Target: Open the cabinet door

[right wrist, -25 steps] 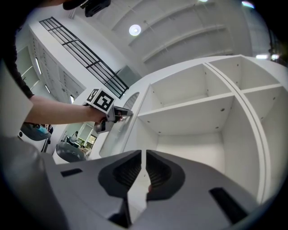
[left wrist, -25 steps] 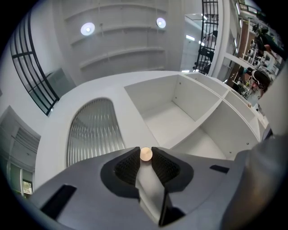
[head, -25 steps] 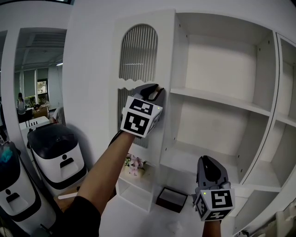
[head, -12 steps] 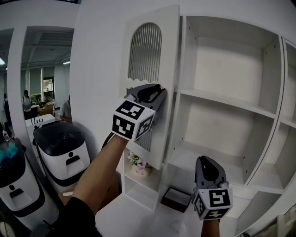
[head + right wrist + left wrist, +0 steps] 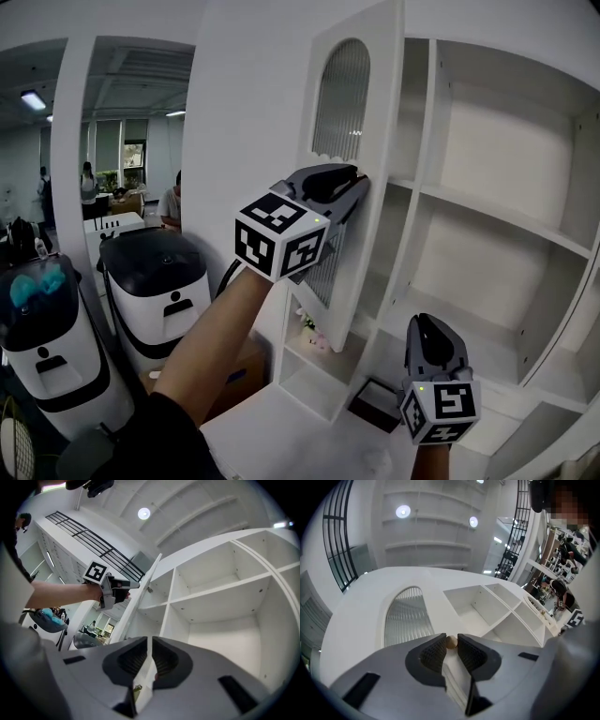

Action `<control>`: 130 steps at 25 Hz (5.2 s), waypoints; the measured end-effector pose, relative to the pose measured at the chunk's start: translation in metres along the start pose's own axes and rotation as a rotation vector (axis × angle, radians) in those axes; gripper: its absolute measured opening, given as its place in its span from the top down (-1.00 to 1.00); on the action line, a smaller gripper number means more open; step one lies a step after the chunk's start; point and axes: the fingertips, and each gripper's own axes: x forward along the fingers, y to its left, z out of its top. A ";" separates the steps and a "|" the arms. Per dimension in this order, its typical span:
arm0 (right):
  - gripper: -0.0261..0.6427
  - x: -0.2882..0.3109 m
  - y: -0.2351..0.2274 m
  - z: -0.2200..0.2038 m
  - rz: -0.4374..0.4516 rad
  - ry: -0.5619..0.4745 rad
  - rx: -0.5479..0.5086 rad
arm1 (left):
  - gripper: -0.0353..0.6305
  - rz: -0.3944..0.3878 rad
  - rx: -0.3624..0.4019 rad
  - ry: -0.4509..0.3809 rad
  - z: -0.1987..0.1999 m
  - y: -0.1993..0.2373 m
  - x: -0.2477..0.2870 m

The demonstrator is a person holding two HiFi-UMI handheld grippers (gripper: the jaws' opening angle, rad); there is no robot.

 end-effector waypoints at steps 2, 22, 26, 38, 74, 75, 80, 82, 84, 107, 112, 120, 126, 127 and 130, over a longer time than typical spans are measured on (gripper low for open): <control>0.79 0.004 0.009 0.001 0.016 -0.003 0.000 | 0.65 -0.008 -0.002 -0.007 0.004 0.005 -0.011; 0.79 0.046 0.093 0.005 0.165 -0.018 0.023 | 0.65 -0.002 0.020 -0.072 0.034 0.083 -0.130; 0.79 0.056 0.118 0.007 0.219 -0.026 0.036 | 0.71 0.102 0.079 -0.034 0.036 0.108 -0.153; 0.79 0.062 0.146 0.013 0.283 -0.053 0.056 | 0.87 0.377 0.207 0.030 0.039 0.130 -0.194; 0.82 -0.134 -0.125 -0.029 -0.361 0.113 -0.010 | 0.87 -0.023 -0.265 0.020 -0.106 -0.210 -0.005; 0.82 -0.146 -0.133 -0.030 -0.389 0.118 -0.014 | 0.87 -0.044 -0.278 0.020 -0.106 -0.222 -0.001; 0.83 -0.182 -0.146 -0.052 -0.453 0.175 -0.010 | 0.87 -0.123 -0.323 0.069 -0.130 -0.277 0.008; 0.83 -0.191 -0.145 -0.071 -0.462 0.206 0.012 | 0.87 -0.146 -0.337 0.110 -0.147 -0.298 0.004; 0.83 -0.201 -0.141 -0.096 -0.469 0.252 0.047 | 0.87 -0.152 -0.373 0.171 -0.171 -0.316 -0.006; 0.86 -0.219 -0.087 -0.225 -0.453 0.441 0.206 | 0.87 -0.076 -0.456 0.480 -0.313 -0.349 -0.107; 0.86 -0.215 -0.083 -0.223 -0.442 0.437 0.222 | 0.87 -0.073 -0.458 0.489 -0.308 -0.343 -0.108; 0.86 -0.213 -0.084 -0.221 -0.452 0.443 0.185 | 0.87 -0.046 -0.482 0.495 -0.311 -0.336 -0.112; 0.86 -0.211 -0.081 -0.222 -0.443 0.443 0.200 | 0.87 -0.035 -0.466 0.496 -0.310 -0.330 -0.114; 0.86 -0.210 -0.080 -0.222 -0.441 0.442 0.202 | 0.87 -0.034 -0.464 0.497 -0.310 -0.330 -0.115; 0.86 -0.209 -0.078 -0.222 -0.434 0.435 0.209 | 0.87 -0.033 -0.471 0.501 -0.312 -0.329 -0.117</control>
